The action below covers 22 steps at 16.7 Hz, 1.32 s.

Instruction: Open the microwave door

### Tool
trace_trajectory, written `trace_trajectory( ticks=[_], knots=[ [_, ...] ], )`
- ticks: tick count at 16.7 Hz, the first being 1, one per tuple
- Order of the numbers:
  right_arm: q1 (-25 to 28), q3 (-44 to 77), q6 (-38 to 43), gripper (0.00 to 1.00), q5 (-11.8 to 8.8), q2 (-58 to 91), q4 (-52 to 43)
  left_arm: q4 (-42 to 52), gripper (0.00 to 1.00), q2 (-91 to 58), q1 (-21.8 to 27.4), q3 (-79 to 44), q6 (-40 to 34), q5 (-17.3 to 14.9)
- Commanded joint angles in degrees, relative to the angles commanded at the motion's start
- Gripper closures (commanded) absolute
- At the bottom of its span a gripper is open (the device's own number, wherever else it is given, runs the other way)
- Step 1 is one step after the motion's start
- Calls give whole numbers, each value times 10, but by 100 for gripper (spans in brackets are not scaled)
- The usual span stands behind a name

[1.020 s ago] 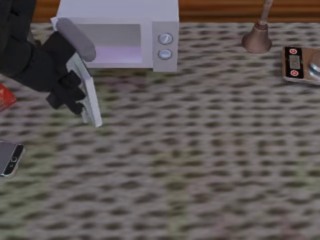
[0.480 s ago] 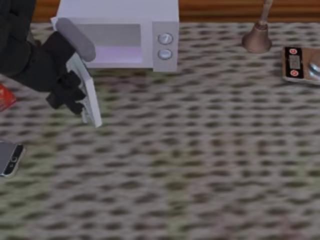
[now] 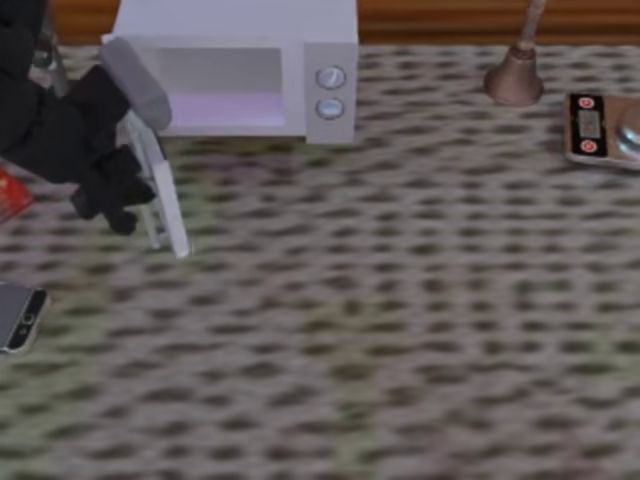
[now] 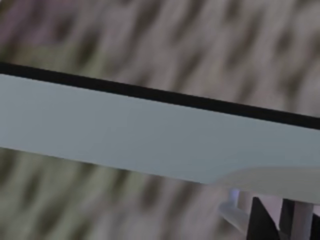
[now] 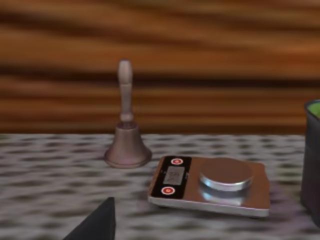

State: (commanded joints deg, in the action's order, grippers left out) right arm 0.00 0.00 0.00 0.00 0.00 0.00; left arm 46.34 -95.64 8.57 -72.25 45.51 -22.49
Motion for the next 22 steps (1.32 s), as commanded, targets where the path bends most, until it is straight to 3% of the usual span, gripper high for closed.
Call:
trace_trajectory(
  ticks=[5, 22],
  knots=[
    [0, 0, 0, 0, 0, 0, 0, 22, 100, -1, -22, -7, 55, -20],
    [0, 0, 0, 0, 0, 0, 0, 22, 100, -1, -22, -7, 55, -20]
  ],
)
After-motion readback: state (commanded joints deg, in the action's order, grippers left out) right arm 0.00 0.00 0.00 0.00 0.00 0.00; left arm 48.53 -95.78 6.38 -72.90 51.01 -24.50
